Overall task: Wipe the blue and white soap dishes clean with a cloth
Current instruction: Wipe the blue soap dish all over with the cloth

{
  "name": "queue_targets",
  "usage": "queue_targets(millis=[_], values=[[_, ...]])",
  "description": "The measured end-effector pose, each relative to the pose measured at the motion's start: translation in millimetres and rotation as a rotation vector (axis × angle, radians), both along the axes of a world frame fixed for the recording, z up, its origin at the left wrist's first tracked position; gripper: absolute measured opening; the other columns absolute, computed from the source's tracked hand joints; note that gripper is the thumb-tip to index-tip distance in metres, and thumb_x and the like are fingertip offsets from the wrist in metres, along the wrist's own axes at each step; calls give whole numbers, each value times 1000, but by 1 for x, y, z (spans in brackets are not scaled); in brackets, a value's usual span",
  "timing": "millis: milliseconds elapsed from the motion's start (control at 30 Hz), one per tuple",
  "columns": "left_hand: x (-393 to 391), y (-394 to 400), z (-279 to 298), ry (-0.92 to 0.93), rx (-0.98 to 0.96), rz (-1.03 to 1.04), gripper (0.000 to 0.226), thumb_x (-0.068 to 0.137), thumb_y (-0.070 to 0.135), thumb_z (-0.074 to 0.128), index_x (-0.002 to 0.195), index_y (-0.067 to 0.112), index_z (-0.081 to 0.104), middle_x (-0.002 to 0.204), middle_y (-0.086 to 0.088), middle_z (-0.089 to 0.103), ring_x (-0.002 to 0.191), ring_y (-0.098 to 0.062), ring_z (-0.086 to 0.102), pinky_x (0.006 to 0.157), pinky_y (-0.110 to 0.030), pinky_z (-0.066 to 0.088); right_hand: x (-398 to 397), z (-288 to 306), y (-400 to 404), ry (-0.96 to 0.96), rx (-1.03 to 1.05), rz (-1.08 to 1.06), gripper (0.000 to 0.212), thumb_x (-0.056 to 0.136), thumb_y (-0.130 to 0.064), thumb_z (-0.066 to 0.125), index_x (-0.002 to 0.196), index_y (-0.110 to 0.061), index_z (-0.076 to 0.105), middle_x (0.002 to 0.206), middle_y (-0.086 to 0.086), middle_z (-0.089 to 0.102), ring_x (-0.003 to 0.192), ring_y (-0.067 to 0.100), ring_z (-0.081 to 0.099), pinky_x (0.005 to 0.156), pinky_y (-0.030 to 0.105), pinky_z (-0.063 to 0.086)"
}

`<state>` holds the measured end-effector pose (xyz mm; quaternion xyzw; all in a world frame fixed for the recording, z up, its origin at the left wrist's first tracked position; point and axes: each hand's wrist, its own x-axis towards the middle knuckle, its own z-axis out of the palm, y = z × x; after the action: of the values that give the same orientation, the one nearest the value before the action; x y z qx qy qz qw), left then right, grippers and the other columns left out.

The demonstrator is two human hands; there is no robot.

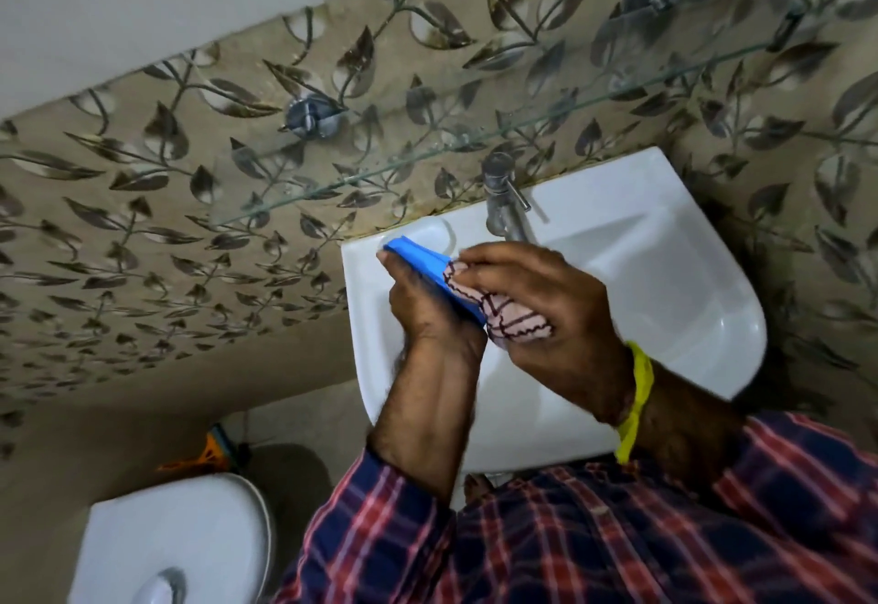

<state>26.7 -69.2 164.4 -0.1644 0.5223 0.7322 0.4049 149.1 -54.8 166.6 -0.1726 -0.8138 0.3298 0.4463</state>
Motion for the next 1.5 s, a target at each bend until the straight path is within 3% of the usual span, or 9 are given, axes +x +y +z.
queue_targets(millis=[133,300,400,467,500,833,1133,1333,1500], values=[[-2,-1,3,42,6,37,58,103,65,34,99,10,53,77,-7,51,63,-20,56,48,-21,49,-7,0,-1,93,-99,-19,37,76,1,85,110,3,71,118,15,70,113,22,68,101,38,53],[11,-12,-2,204,-14,-49,57,105,57,38,124,8,57,106,-14,68,87,-27,70,64,-32,60,-5,9,9,97,-143,-92,31,75,10,78,104,2,72,106,9,75,97,13,72,90,30,57],[10,-31,-4,974,-85,77,34,109,33,44,124,5,56,123,-16,63,115,-30,61,99,-48,52,-1,23,22,93,-266,-82,30,78,7,75,106,-2,73,102,4,77,89,3,72,83,22,57],[5,-35,-3,1496,-36,-5,35,109,33,41,108,7,64,108,-5,66,104,-23,61,94,-43,49,-2,30,24,77,-283,-67,27,80,3,76,106,-2,73,101,5,77,91,9,73,86,22,57],[5,-32,-1,1552,-53,-32,37,109,34,39,96,11,65,94,6,65,91,-20,61,86,-48,50,-3,32,22,64,-291,-48,27,80,2,76,106,-2,73,100,4,77,91,9,73,87,22,57],[-9,-30,-16,1409,-153,112,57,107,31,38,61,2,57,58,-6,57,53,-32,56,60,-59,47,5,18,17,3,-244,240,31,78,6,79,108,4,71,113,12,73,110,18,69,99,33,54],[-16,-25,0,1125,-92,141,56,110,30,36,54,28,43,49,10,46,45,-9,43,51,-23,37,-3,23,13,-86,-21,247,36,71,20,77,104,6,72,105,19,70,101,27,67,91,40,54],[1,-23,0,1101,-84,105,58,111,21,35,54,24,38,49,4,41,46,-13,39,50,-27,34,-20,37,18,-70,18,234,37,71,0,58,104,5,72,107,17,68,102,26,65,92,37,53],[-14,-20,3,956,-31,179,58,111,24,35,54,22,43,45,13,46,44,-4,43,50,-20,39,-3,22,6,-68,34,170,34,71,19,76,103,7,72,106,19,71,102,32,68,89,45,55]])
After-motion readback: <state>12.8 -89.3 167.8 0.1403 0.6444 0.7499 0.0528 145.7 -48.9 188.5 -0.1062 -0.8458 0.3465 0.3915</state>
